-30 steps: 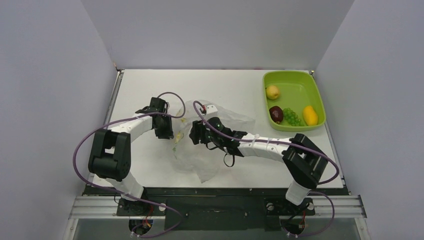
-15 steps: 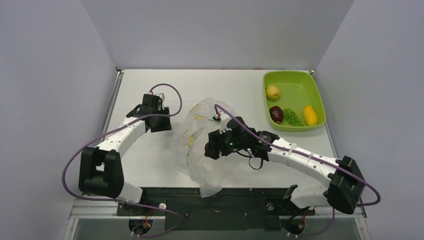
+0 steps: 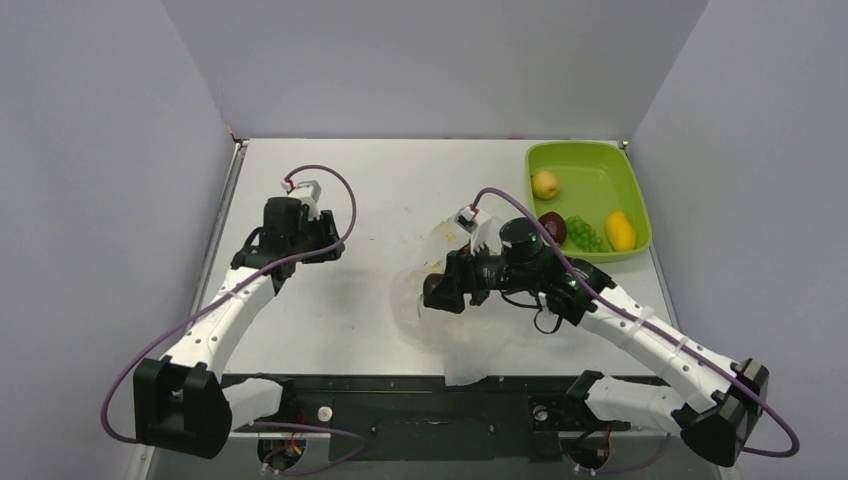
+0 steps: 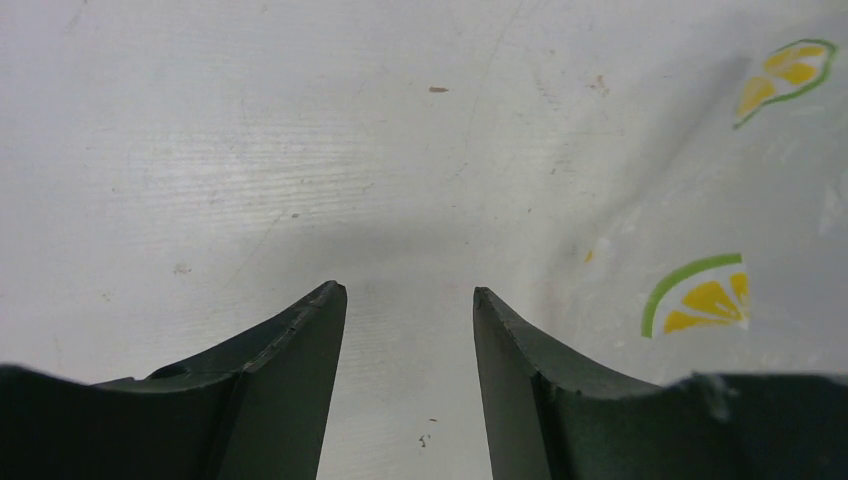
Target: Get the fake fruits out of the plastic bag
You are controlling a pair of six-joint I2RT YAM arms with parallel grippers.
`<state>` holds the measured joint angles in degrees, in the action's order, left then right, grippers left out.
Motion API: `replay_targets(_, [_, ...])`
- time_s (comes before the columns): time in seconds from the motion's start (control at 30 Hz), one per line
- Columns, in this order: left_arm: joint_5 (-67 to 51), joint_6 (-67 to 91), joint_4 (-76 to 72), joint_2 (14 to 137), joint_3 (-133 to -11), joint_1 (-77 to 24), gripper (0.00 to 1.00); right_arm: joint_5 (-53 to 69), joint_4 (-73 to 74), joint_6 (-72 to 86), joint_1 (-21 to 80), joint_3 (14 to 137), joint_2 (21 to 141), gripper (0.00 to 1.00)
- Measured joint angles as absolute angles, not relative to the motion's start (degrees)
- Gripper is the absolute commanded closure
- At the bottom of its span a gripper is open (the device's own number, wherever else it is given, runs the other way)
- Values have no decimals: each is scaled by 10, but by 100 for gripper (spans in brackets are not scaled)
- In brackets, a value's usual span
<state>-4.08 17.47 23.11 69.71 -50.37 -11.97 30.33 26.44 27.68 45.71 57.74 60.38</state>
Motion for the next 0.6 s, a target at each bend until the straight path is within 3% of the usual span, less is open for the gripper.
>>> replay_targets(0.2, [-73,172,182,615,-473,-125,50,347,248,292,522,553,688,100])
replay_targets(0.37, [-90,167,147,589,-460,-145,49,310,256,300,553,553,667,100])
replay_targets(0.6, [-88,190,128,600,-460,-241,42,173,262,322,307,607,594,100])
